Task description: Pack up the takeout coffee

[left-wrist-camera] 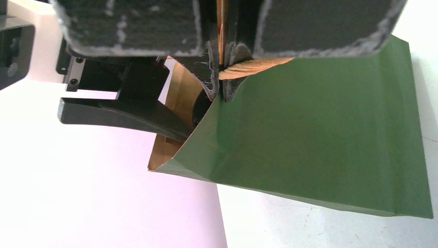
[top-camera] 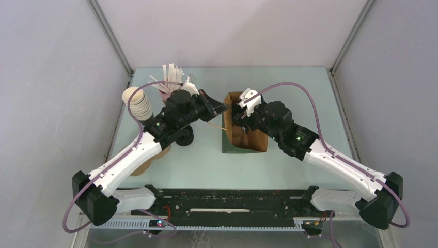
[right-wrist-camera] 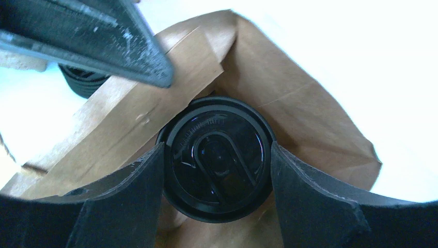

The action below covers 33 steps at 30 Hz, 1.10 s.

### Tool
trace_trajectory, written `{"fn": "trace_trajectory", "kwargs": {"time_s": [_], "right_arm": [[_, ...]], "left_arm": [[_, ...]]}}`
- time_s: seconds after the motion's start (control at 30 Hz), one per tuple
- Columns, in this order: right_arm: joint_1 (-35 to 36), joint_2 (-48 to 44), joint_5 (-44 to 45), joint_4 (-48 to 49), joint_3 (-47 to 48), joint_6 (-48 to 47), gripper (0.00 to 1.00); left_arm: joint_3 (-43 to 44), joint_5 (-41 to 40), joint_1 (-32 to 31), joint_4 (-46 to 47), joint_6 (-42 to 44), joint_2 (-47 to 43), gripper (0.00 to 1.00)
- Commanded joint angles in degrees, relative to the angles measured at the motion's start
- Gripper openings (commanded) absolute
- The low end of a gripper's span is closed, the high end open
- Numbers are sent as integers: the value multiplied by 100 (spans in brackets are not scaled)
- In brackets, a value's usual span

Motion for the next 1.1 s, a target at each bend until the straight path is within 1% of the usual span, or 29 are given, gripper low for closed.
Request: {"fn": "trace_trajectory", "kwargs": {"time_s": [0.0,0.07,0.17,0.2,0.27,0.3,0.33,0.47,0.57,0.67,0.73,0.8,0.87,1.07], "right_arm": [[-48,-4,470,639,91,601,28],[-132,-49,615,505,75,1061,27],[-313,-119,569,395,-35,1887,26],[-350,-154,543,375,-68,2232,25],[-352,-217,640,391,-125,2547,22],[-350,-245,715,373,-134,2760,21],[-364,-288,793,362,-154,2961,21],[-595,-547,949,229,-390,3875,21],[-726,-916,1113,245,-687,4268,21],[-804,-1334,1312,299,-1036,4655,21],[-750,-1509,1471,374,-1262,4699,21],[-633,-1629,1766,448,-1490,4659,21],[-607,-1690,2076,312,-1585,4648,21],[-399,-1911,2573,512,-1730,3796,21]], "left_arm": [[518,80,-1,-374,117,154,0],[1302,-208,-23,-1367,490,361,0],[2279,-765,-108,-2640,854,675,0],[2643,-928,-156,-2962,1069,829,0],[3503,-1431,-348,-3778,1539,1244,0],[3863,-1583,-396,-4068,1642,1451,0],[4067,-1562,-400,-4208,1673,1648,0],[4531,-1538,-606,-4268,1792,2210,0],[5002,-1236,-754,-4317,1805,2690,0],[5625,-1455,-1019,-4736,1999,3183,0],[5909,-1433,-1160,-4930,2007,3445,0],[5975,-1251,-1224,-4956,1790,3582,0],[5981,-1148,-1328,-4880,1652,3640,0],[5939,-805,-1399,-4540,1318,3625,0]]}}
